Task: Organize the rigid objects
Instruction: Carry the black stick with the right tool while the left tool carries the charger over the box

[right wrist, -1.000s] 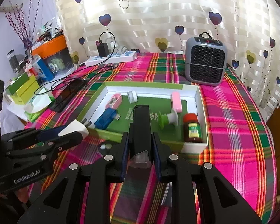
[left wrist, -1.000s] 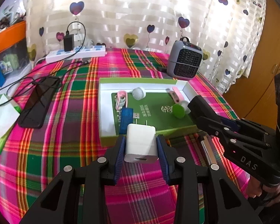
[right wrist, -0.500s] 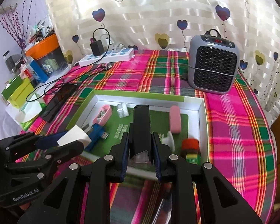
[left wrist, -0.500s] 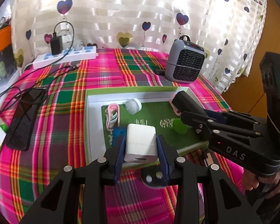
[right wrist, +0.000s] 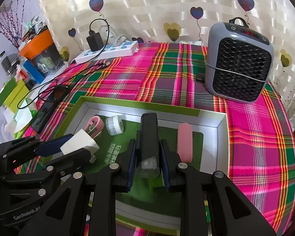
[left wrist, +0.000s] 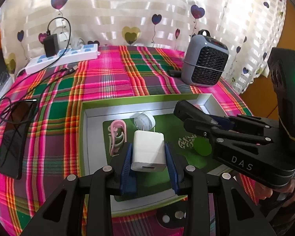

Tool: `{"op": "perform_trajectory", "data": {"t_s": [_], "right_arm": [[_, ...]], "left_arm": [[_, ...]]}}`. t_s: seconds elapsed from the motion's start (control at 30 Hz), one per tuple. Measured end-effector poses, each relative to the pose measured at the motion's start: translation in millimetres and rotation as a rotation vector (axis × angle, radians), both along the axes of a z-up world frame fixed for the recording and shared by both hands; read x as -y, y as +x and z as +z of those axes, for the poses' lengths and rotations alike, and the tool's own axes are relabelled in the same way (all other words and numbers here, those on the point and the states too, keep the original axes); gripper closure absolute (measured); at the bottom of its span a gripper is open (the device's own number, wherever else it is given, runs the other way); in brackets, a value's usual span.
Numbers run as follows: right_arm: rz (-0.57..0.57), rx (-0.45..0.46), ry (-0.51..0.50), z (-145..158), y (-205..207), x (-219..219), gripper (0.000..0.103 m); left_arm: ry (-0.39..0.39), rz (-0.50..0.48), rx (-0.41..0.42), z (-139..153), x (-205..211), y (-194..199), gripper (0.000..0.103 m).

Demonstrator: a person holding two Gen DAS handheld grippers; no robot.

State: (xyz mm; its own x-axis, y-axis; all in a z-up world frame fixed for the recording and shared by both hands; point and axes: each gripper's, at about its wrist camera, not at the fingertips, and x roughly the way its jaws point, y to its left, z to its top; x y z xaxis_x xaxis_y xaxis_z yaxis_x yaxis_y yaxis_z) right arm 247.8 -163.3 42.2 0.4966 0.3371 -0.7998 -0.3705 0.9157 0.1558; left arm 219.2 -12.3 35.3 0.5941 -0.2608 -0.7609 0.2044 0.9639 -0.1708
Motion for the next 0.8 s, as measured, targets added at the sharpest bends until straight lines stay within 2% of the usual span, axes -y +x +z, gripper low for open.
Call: {"op": "perform_trajectory", "data": {"t_s": [0.8], "right_arm": [[0.03, -0.043, -0.038, -13.9, 26.0, -11.0, 0.078]], "left_arm": [[0.015, -0.004, -0.04, -16.0, 6.8, 17.2, 0.07]]}}
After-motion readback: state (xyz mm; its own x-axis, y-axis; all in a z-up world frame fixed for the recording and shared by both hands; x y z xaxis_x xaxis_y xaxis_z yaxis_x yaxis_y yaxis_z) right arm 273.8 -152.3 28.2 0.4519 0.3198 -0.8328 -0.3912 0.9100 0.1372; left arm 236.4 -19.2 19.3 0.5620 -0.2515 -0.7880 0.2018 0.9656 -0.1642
